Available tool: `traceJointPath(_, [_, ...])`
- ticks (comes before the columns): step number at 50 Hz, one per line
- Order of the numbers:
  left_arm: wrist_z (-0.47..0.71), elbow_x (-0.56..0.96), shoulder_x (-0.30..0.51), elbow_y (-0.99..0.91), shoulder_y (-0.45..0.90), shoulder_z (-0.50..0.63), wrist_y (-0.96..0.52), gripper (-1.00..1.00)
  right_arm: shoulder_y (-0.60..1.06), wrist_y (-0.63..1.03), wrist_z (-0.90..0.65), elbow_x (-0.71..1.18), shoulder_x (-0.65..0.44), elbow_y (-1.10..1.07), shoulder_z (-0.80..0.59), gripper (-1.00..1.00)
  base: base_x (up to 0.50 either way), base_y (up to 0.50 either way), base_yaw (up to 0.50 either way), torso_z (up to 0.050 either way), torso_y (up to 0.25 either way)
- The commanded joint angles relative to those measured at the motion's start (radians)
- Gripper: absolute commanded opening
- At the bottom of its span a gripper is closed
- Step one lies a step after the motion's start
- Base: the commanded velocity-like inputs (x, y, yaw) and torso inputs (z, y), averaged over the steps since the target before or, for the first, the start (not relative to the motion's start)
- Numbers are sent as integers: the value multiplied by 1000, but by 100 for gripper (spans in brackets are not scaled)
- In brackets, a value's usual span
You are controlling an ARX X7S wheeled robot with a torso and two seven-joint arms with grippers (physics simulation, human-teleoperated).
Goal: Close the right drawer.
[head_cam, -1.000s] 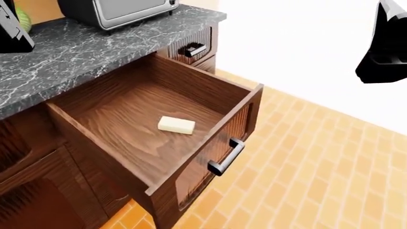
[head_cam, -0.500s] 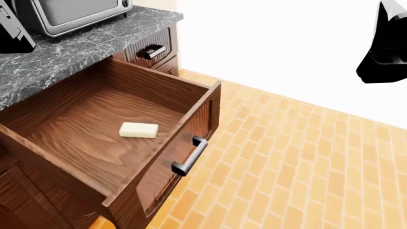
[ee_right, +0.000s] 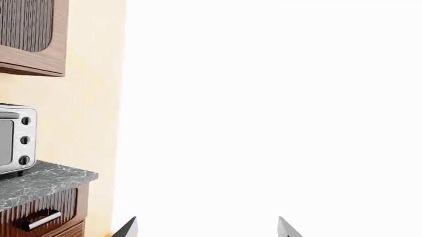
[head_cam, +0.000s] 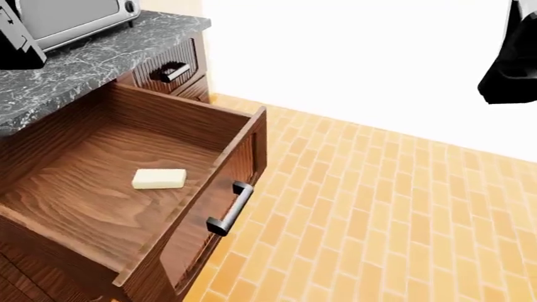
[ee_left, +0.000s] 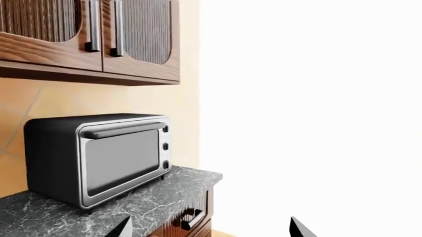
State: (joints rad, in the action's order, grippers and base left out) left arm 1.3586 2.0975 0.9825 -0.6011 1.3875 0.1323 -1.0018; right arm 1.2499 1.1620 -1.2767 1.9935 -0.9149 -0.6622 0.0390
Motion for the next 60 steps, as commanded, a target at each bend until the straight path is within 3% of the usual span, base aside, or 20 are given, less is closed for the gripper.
traceJointPath(1, [1, -1, 7, 3, 7, 5, 8, 100, 17, 12, 12, -24, -6, -5, -12, 100, 460, 195, 0, 0, 0])
traceJointPath(47, [-10, -6, 20, -7, 9, 24, 29, 100, 12, -14, 51, -36, -13, -24, -17, 100, 460, 195, 0, 0, 0])
traceJointPath(52, [-13, -9, 20, -9, 8, 27, 30, 100, -20, -78, 71, 7, 12, -32, 41, 100, 0, 0, 0, 0, 0])
traceJointPath(60, [-15, -10, 20, -14, 6, 28, 36, 100, -12, -56, 56, -8, -9, -30, 13, 100, 0, 0, -447, 0, 0])
